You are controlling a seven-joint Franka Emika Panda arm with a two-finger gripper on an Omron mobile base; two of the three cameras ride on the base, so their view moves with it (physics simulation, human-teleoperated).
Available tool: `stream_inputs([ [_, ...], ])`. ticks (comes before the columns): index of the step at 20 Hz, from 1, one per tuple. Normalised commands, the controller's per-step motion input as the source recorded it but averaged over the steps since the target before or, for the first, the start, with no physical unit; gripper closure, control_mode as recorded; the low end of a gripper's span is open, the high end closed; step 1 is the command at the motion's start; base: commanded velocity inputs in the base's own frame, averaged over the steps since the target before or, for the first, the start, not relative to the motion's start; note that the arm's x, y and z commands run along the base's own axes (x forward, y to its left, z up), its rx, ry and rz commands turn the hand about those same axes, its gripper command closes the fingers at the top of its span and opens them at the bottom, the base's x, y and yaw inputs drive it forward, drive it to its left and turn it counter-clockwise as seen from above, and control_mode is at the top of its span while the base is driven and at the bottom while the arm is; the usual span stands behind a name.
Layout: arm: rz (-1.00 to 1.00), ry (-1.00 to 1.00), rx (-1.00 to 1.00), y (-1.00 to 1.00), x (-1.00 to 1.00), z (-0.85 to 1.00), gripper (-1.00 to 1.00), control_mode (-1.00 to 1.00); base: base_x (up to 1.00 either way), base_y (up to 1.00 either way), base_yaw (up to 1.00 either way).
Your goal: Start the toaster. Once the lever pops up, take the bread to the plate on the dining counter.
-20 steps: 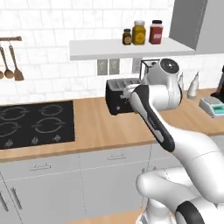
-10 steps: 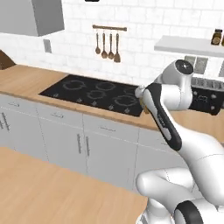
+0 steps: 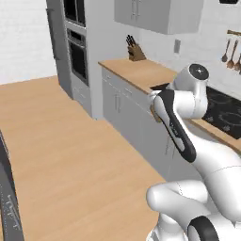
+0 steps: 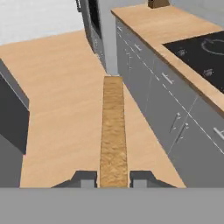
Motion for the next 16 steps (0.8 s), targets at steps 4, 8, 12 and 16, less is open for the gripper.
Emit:
stream_inputs([
  [4, 0.00, 0.00, 0.00, 0.00, 0.00, 0.00, 1.00, 1.00, 0.01, 0.04, 1.00],
  [8, 0.00, 0.00, 0.00, 0.00, 0.00, 0.00, 1.00, 1.00, 0.01, 0.09, 1.00],
  [12, 0.00, 0.00, 0.00, 0.00, 0.00, 0.00, 1.00, 1.00, -0.13, 0.23, 0.94],
  [16, 0.00, 0.00, 0.00, 0.00, 0.00, 0.00, 1.00, 1.00, -0.63, 0.41, 0.75],
])
